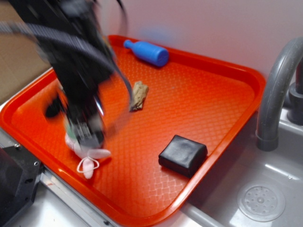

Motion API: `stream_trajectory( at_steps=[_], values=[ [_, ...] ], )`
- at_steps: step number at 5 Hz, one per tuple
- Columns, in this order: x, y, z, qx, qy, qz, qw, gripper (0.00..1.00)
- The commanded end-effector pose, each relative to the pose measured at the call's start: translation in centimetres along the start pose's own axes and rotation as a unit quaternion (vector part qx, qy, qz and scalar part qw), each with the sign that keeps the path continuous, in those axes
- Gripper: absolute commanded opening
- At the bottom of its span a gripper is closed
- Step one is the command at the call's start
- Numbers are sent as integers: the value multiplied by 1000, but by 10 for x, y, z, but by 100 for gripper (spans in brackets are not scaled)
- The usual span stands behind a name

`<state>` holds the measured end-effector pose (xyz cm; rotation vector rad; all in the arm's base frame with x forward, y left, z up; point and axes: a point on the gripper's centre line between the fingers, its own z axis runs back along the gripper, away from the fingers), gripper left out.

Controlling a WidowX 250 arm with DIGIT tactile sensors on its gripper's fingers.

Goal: Grab the green ball.

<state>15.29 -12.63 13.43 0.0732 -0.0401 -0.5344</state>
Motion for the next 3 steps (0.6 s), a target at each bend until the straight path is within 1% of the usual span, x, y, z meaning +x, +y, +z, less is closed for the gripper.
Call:
stream_trajectory(
  at_steps=[1, 2, 3],
  values=[
    [-41, 83, 100, 44, -47, 252, 965, 0],
    [-65, 126, 104, 48, -76, 309, 947, 0],
    [-72, 134, 95, 48, -74, 304, 949, 0]
  ],
)
